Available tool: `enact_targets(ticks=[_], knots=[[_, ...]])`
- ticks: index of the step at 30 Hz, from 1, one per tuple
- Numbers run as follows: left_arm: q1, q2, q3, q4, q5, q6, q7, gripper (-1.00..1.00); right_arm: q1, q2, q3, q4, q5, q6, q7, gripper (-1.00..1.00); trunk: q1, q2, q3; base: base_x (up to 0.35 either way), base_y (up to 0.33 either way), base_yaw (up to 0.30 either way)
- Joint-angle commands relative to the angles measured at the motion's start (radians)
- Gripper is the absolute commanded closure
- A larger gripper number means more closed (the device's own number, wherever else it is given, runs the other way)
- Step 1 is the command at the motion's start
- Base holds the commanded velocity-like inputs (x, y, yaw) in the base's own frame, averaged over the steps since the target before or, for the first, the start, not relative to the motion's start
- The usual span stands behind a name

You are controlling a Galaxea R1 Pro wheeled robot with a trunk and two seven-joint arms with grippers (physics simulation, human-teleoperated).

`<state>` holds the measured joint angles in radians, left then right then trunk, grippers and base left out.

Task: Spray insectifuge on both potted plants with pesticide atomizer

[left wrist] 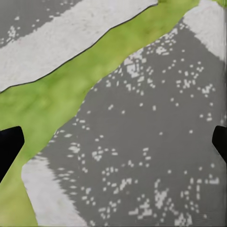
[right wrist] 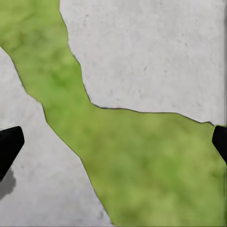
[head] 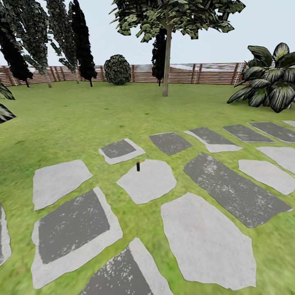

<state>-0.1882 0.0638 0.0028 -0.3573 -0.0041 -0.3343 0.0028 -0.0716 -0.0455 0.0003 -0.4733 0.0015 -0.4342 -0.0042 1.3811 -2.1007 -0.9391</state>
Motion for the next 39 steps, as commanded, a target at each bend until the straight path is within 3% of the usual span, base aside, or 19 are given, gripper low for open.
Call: enact_targets(ticks=[1,39], knots=[[0.000,0.000,0.000,0.000,0.000,-0.003,0.000,-1.00,-0.001,0.000,0.000,0.001,0.000,-0.003,0.000,-1.00,0.000,0.000,-0.001,0.281,-0.166,0.000],[0.000,0.000,0.000,0.001,0.000,-0.003,0.000,-1.00,-0.001,0.000,-0.001,0.001,-0.001,-0.003,0.000,-1.00,0.000,0.000,-0.001,0.281,-0.166,0.000]])
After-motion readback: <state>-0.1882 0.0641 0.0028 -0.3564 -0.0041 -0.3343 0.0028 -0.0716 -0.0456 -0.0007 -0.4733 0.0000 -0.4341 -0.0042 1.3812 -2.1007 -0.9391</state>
